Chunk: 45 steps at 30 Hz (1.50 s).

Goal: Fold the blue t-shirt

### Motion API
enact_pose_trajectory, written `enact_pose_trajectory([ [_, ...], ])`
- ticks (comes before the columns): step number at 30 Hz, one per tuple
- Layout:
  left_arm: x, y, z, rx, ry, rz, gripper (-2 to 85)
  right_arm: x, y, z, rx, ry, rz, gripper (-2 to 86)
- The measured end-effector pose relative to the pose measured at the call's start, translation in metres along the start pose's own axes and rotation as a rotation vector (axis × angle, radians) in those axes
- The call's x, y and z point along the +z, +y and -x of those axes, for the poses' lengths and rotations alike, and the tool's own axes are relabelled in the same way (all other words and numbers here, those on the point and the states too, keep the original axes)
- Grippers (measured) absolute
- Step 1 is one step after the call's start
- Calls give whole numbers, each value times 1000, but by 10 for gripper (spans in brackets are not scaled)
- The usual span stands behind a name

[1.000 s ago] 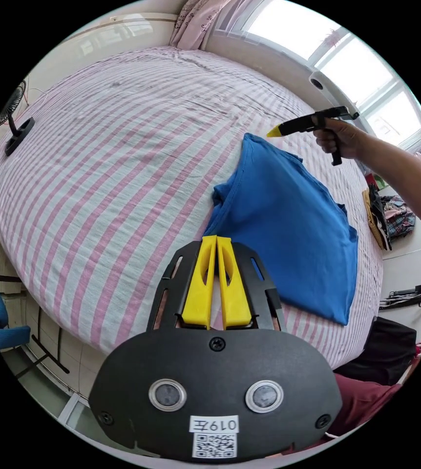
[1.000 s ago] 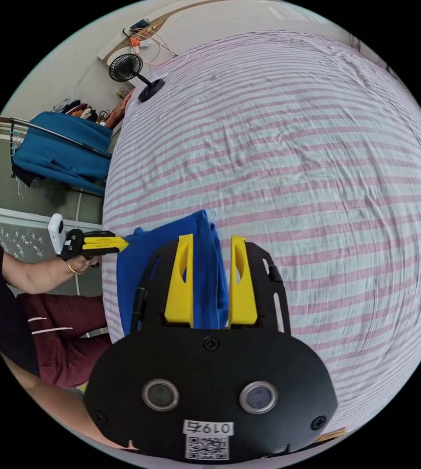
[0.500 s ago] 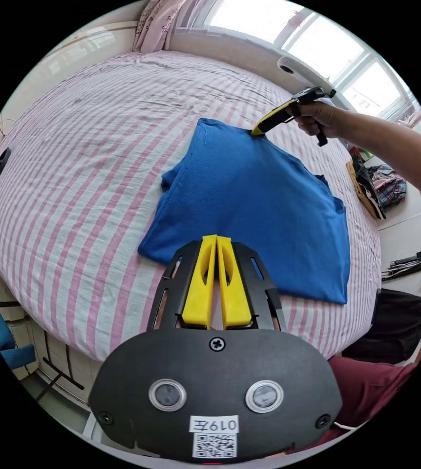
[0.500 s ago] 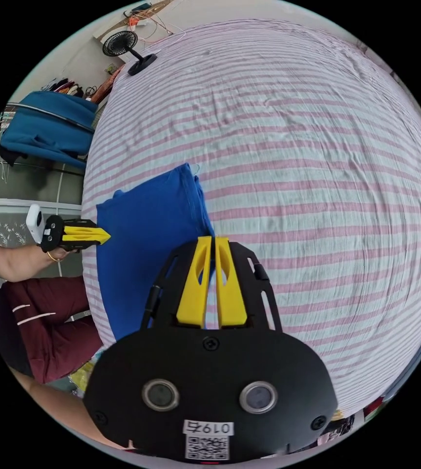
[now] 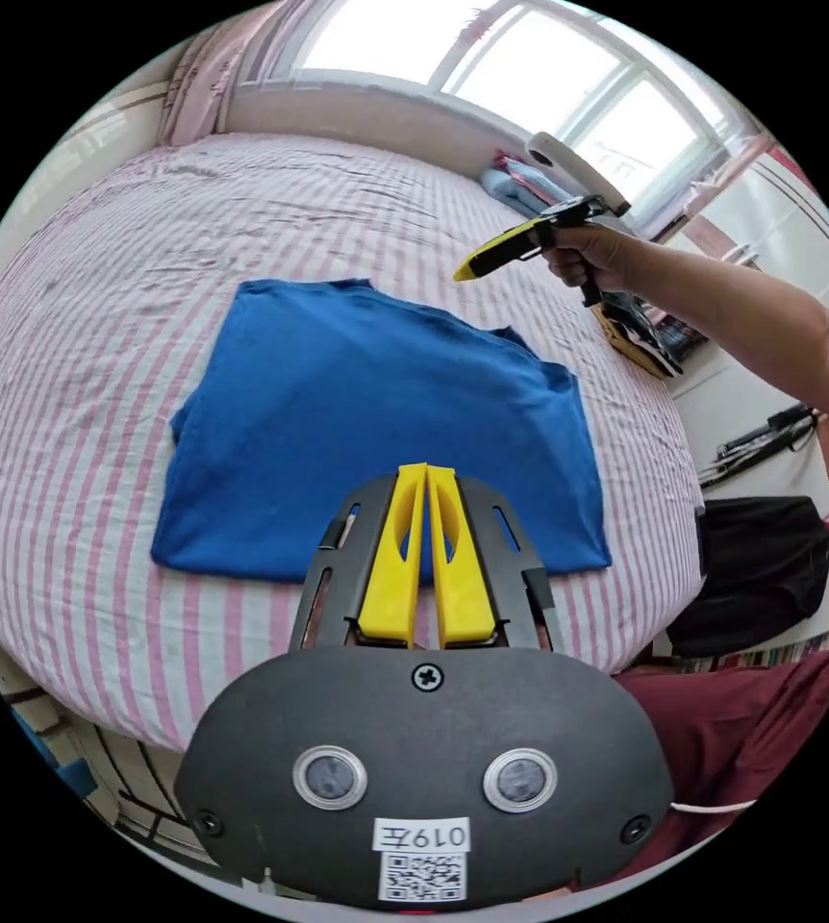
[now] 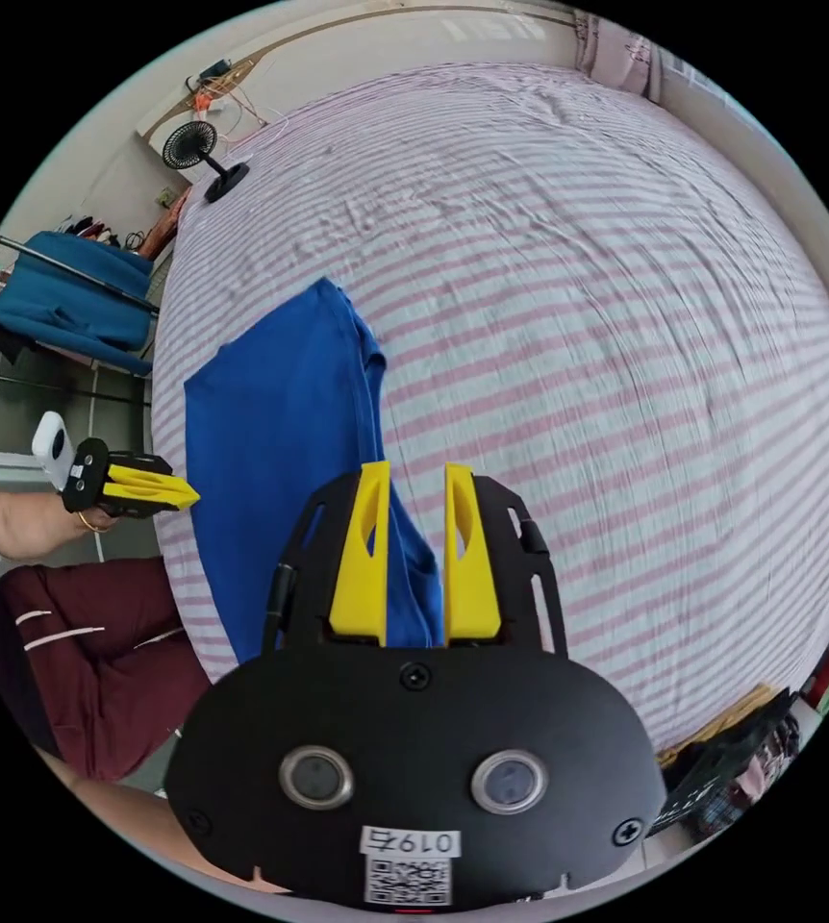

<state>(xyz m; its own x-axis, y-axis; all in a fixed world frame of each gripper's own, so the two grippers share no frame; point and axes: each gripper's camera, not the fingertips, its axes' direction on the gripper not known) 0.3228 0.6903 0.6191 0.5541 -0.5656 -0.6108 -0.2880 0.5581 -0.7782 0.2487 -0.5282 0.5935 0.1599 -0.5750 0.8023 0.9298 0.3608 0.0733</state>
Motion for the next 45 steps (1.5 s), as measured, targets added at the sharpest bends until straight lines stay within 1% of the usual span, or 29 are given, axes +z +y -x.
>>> enact_pose_trajectory([
  [2, 8, -6, -30, 95, 62, 18, 8, 11, 55, -12, 74, -6, 7, 139],
  [4, 14, -10, -56, 154, 111, 32, 7, 24, 88, -20, 100, -10, 36, 147],
  [6, 21, -12, -86, 215, 165, 45, 7, 37, 114, -25, 104, -38, 46, 137],
  [8, 26, -11, -102, 241, 158, 67, 7, 48, 136, -26, 78, -64, 22, 114],
  [13, 31, -4, -121, 254, 202, 128, 7, 87, 168, -20, 6, -49, 99, 98],
  [15, 29, 0, -130, 274, 185, 159, 7, 95, 179, -21, -7, -13, 103, 62],
  [17, 29, 3, -136, 279, 153, 203, 8, 105, 196, -24, -11, -44, 104, 15],
  [19, 26, 8, -140, 269, 153, 216, 9, 112, 209, -28, 6, -65, 94, 9],
  [22, 18, 9, -145, 257, 156, 242, 9, 128, 234, -34, 62, -126, 87, 13],
  [25, 5, 9, -151, 253, 152, 253, 9, 136, 262, -26, 62, -132, 49, 38],
  [26, -4, 10, -155, 245, 143, 233, 9, 136, 275, -22, 56, -140, 40, 57],
  [27, -16, 11, -158, 244, 150, 191, 8, 136, 282, -20, 57, -138, 37, 59],
  [30, -39, 16, -172, 281, 146, 143, 7, 140, 322, -8, 63, -85, 47, 67],
  [34, -46, 24, -187, 323, 136, 193, 7, 164, 370, 15, 69, -51, 106, 65],
  [37, -52, 31, -192, 319, 120, 240, 8, 183, 392, 34, 56, -45, 124, 24],
  [40, -64, 35, -193, 289, 125, 269, 7, 198, 411, 57, 55, -12, 127, 14],
  [42, -72, 37, -195, 282, 118, 300, 7, 208, 424, 70, 81, -8, 117, 14],
  [45, -86, 40, -200, 296, 92, 325, 7, 219, 450, 89, 192, -31, 88, 23],
])
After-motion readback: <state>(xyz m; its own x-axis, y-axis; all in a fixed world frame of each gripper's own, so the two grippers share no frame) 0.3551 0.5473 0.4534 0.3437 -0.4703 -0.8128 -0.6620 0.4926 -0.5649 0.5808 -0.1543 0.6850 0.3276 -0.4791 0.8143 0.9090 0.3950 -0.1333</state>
